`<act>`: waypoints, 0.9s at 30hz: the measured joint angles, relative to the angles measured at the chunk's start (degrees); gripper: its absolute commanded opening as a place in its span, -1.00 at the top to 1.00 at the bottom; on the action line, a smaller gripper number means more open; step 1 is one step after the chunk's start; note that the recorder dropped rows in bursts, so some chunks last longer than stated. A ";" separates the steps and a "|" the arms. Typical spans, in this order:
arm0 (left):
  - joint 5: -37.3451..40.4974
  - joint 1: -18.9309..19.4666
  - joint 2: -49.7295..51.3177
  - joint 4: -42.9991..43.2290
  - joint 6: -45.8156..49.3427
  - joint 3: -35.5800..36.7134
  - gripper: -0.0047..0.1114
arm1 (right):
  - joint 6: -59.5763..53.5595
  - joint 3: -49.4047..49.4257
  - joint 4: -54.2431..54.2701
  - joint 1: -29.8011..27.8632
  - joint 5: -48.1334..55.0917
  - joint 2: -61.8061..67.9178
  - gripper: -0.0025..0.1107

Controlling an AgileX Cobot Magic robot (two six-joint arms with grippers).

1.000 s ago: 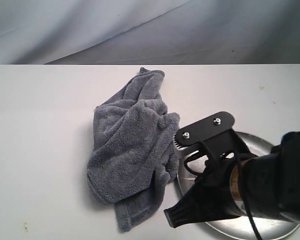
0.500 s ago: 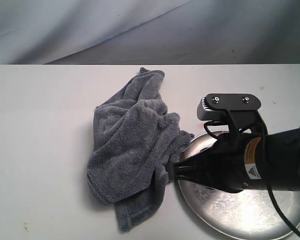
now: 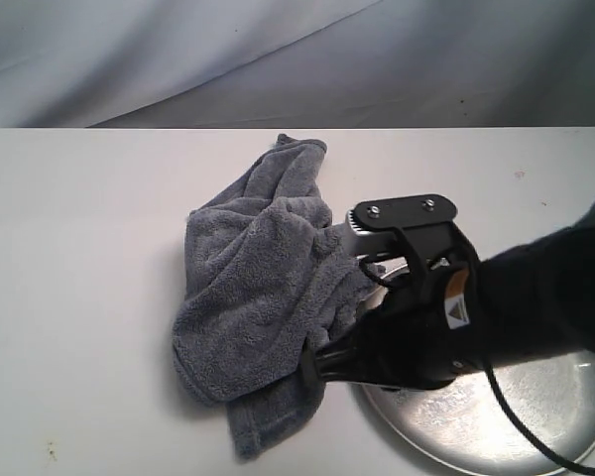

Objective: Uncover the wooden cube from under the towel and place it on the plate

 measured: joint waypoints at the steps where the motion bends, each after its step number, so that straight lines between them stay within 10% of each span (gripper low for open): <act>1: 0.00 0.00 0.00 0.00 0.00 0.00 0.92 | -0.43 -1.50 0.00 0.00 0.39 1.00 0.96; 27: 0.00 0.00 0.00 0.00 0.00 0.00 0.92 | -3.07 -35.45 3.15 -9.06 13.56 23.80 0.96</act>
